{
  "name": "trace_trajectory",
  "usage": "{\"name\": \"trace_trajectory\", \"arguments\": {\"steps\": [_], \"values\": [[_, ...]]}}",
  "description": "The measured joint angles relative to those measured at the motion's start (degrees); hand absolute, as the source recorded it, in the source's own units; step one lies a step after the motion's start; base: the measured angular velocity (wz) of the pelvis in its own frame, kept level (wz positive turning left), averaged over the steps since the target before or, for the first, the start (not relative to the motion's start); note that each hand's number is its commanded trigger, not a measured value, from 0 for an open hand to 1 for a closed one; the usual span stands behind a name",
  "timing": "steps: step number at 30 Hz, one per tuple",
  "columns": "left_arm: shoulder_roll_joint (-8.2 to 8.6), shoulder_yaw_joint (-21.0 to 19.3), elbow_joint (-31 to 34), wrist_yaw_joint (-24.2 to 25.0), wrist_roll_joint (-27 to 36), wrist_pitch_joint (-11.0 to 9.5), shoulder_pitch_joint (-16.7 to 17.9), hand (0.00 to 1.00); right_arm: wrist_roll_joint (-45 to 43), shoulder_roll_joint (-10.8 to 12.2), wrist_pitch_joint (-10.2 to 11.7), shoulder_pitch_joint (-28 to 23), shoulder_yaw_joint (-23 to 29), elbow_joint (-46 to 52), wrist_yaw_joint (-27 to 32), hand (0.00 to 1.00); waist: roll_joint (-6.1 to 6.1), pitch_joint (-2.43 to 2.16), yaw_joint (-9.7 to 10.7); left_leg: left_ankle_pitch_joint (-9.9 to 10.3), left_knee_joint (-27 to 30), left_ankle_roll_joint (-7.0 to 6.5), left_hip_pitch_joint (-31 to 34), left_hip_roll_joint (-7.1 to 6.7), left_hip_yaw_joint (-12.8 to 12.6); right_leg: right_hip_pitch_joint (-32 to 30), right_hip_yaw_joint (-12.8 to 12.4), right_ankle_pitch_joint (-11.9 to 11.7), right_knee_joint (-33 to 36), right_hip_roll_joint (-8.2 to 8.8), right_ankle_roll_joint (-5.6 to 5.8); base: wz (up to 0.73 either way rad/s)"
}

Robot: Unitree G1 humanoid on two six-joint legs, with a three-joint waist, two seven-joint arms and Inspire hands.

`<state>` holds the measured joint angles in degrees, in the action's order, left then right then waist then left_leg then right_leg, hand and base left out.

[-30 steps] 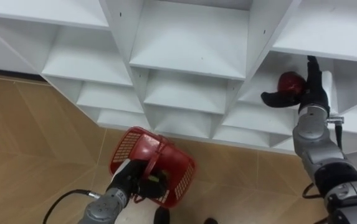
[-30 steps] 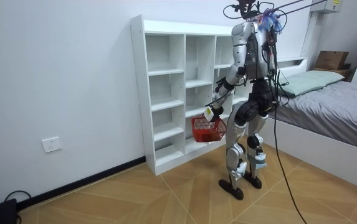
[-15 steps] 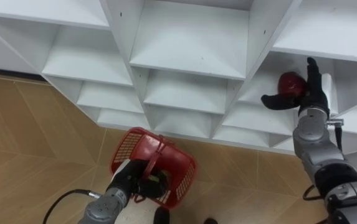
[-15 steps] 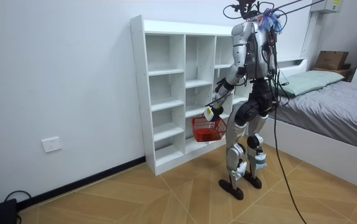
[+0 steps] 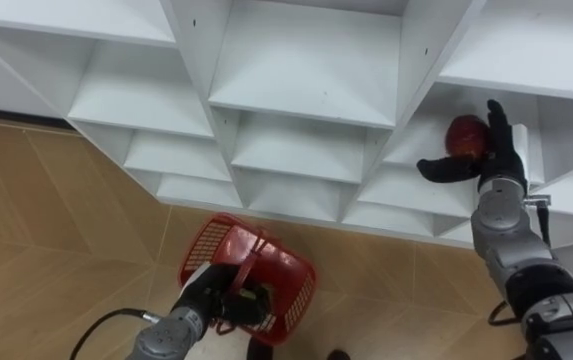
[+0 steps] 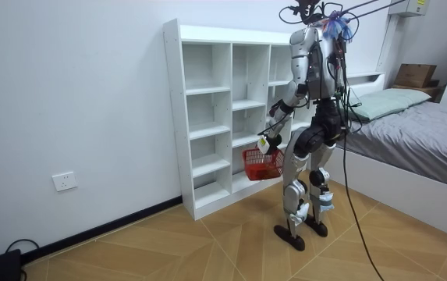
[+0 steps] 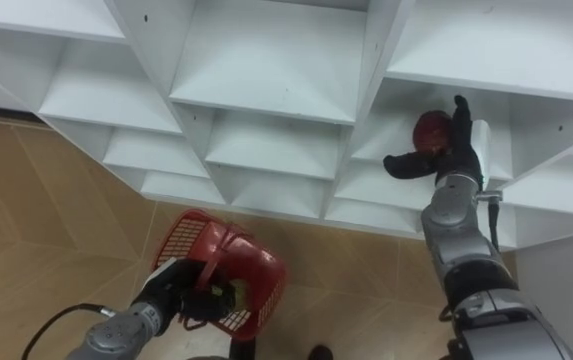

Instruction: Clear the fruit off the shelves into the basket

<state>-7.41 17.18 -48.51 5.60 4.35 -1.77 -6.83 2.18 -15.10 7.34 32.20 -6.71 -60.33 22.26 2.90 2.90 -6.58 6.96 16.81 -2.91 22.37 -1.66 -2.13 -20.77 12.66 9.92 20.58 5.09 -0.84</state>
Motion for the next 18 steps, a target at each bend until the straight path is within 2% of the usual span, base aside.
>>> {"name": "trace_trajectory", "arguments": {"steps": [6,18], "values": [[-0.02,0.1,0.0,0.0,0.0,0.0,0.0,1.00,-0.2,-0.9,0.0,0.0,0.0,-0.1,0.7,1.00,-0.01,0.02,0.1,0.0,0.0,0.00,0.1,0.00,0.0,0.0,0.1,0.0,0.0,0.02,0.00,0.00],[-0.22,0.9,-2.5,0.1,0.6,0.0,-2.2,1.00,0.1,-1.0,0.8,0.0,0.0,-1.6,0.9,1.00,-0.04,0.14,0.0,0.0,-0.1,0.00,0.2,0.00,0.2,0.0,0.1,0.0,-0.1,-0.03,0.00,0.00]]}}
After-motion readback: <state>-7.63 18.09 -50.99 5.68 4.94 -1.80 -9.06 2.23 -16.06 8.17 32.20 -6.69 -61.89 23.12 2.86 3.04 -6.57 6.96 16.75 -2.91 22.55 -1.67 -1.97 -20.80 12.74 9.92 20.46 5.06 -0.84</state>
